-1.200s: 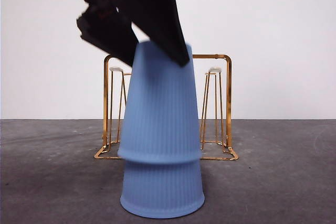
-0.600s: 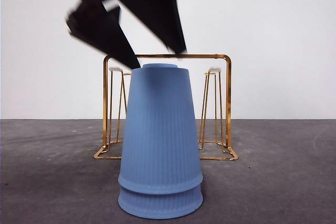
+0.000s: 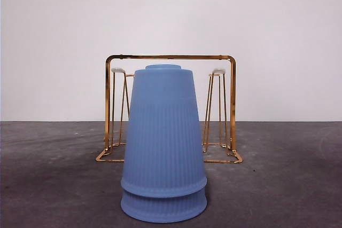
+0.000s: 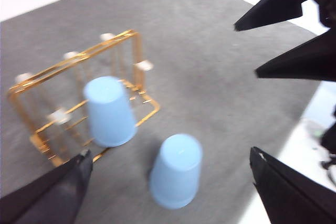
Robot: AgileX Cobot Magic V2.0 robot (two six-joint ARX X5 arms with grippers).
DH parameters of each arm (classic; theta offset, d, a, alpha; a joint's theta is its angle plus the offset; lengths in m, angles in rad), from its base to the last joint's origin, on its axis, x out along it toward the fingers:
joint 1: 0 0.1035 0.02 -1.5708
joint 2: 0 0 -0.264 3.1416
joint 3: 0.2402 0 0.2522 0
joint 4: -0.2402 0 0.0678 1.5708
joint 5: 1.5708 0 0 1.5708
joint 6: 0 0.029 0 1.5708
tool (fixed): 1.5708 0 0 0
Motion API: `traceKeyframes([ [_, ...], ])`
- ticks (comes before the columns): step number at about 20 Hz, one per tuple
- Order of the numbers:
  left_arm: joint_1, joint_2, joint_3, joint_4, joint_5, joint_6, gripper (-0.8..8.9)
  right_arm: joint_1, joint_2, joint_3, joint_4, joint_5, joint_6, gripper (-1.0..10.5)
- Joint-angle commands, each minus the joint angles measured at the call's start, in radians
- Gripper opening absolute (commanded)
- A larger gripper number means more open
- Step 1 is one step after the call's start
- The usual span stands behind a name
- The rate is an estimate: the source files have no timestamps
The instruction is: The left arm pick up the left cup on cup holder and place it on desk, then the right arm insert the right cup into the first cup, and then the left arm insert the mid cup into the first cup
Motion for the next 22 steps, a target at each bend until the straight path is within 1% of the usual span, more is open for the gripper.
traceKeyframes([
  [1,-0.007,-0.052,0.022,-0.044,-0.035,-0.02,4.69,-0.043,0.112,0.018,0.115,-0.092,-0.06,4.5],
  [3,-0.007,-0.109,0.022,-0.069,-0.044,-0.024,4.69,-0.109,0.21,0.018,0.227,-0.162,-0.088,4.5],
  [6,-0.007,-0.175,0.022,-0.109,-0.075,-0.032,4.69,-0.204,0.349,0.019,0.352,-0.239,-0.109,4.6],
  [9,-0.007,-0.21,0.022,-0.151,-0.087,-0.051,4.69,-0.254,0.47,0.019,0.421,-0.266,-0.143,4.6],
  [12,-0.007,-0.212,0.022,-0.179,-0.087,-0.056,4.69,-0.286,0.564,0.019,0.478,-0.272,-0.147,4.6],
  [14,-0.007,-0.212,0.022,-0.19,-0.087,-0.056,4.69,-0.294,0.602,0.019,0.525,-0.292,-0.153,4.6],
  [18,-0.007,-0.212,0.022,-0.2,-0.087,-0.072,4.69,-0.302,0.646,0.019,0.586,-0.272,-0.157,4.6],
  [22,-0.007,-0.212,0.022,-0.2,-0.092,-0.074,4.69,-0.307,0.663,0.019,0.604,-0.267,-0.157,4.6],
])
